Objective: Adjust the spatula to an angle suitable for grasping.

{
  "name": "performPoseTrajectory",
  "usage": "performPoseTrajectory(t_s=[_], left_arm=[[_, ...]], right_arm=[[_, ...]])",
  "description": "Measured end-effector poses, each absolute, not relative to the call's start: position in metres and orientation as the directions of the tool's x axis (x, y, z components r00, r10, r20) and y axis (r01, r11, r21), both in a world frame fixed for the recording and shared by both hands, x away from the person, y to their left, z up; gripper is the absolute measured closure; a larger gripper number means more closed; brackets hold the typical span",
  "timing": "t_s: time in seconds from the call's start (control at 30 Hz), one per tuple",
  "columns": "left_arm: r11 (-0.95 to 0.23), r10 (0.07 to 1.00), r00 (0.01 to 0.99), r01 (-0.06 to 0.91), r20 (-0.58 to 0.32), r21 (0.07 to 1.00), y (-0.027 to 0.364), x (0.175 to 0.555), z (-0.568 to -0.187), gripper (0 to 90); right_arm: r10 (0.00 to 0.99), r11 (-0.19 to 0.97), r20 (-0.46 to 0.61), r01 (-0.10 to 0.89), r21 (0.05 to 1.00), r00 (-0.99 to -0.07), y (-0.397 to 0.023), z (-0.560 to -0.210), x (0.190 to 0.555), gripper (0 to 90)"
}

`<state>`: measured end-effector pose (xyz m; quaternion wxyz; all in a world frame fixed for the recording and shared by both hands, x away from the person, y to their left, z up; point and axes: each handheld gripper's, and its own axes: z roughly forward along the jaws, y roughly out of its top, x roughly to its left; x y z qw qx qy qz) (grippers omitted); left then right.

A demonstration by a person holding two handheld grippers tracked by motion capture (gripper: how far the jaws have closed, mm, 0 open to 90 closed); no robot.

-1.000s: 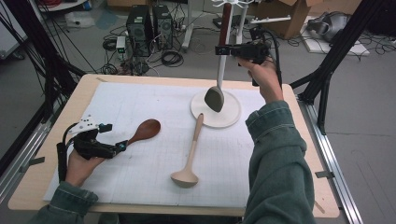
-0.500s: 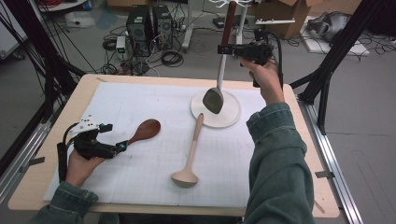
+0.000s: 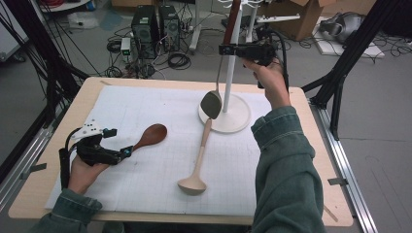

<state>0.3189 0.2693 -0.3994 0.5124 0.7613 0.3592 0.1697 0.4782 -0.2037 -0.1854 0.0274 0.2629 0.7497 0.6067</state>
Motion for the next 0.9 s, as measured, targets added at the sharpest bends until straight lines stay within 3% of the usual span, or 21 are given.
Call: performPoseTrajectory(t_s=[0.9], left_arm=[[-0.210, 0.721, 0.684, 0.374, -0.115, 0.904, 0.272, 0.319, -0.399, 1.7]], right_arm=[[0.451, 0.147, 0.300, 0.401, 0.904, -0.841, -0.178, -0.188, 0.499, 73.7]])
